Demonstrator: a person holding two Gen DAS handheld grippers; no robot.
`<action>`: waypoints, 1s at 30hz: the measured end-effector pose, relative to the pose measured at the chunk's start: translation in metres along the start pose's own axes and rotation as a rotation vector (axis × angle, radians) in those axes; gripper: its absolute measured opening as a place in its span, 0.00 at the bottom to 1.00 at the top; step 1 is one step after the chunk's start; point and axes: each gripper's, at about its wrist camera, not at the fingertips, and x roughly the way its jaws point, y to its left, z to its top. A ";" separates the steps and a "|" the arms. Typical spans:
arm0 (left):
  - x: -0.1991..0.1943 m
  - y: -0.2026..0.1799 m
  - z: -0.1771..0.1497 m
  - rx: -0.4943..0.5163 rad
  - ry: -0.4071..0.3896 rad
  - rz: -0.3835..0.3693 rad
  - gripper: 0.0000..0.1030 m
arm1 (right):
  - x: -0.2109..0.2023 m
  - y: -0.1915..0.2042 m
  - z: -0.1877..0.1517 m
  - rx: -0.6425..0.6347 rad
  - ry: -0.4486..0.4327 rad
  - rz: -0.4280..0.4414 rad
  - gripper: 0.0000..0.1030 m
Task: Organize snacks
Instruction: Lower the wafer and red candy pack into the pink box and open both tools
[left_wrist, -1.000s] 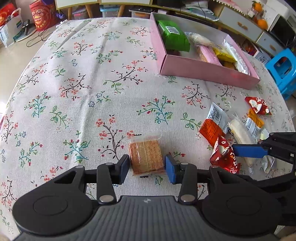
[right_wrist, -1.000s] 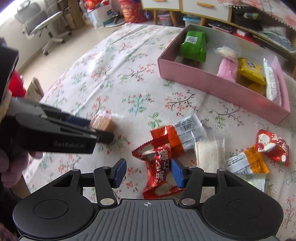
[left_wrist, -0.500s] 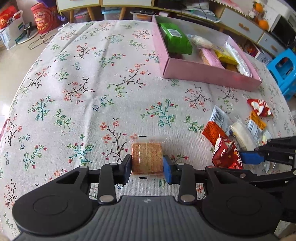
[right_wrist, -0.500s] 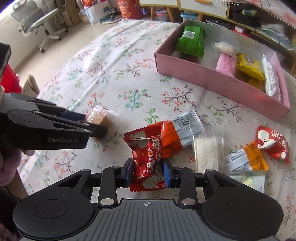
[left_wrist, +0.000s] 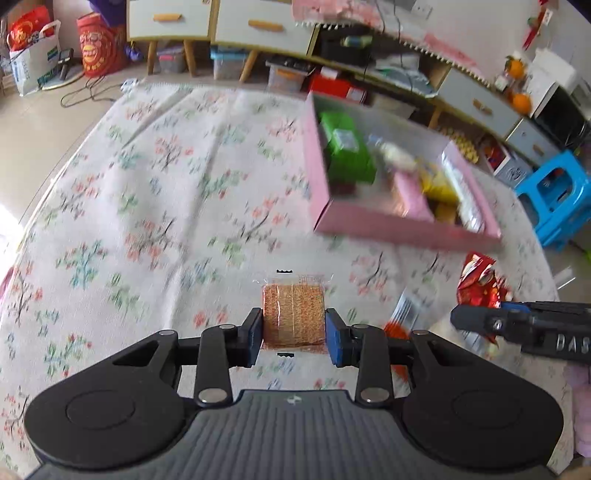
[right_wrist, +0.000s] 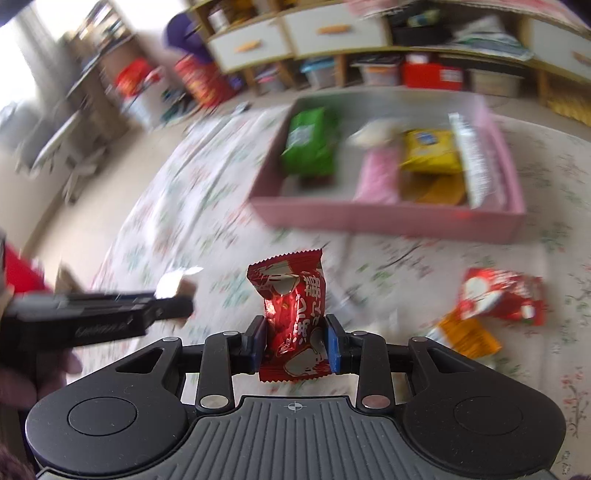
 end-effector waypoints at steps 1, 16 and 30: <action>0.001 -0.003 0.004 0.004 -0.003 0.001 0.31 | -0.001 -0.007 0.005 0.031 -0.012 -0.010 0.31; 0.030 -0.034 0.051 -0.044 -0.123 -0.104 0.31 | 0.006 -0.069 0.049 0.311 -0.173 0.002 0.31; 0.069 -0.059 0.060 0.045 -0.118 -0.015 0.31 | 0.040 -0.079 0.067 0.299 -0.214 -0.047 0.32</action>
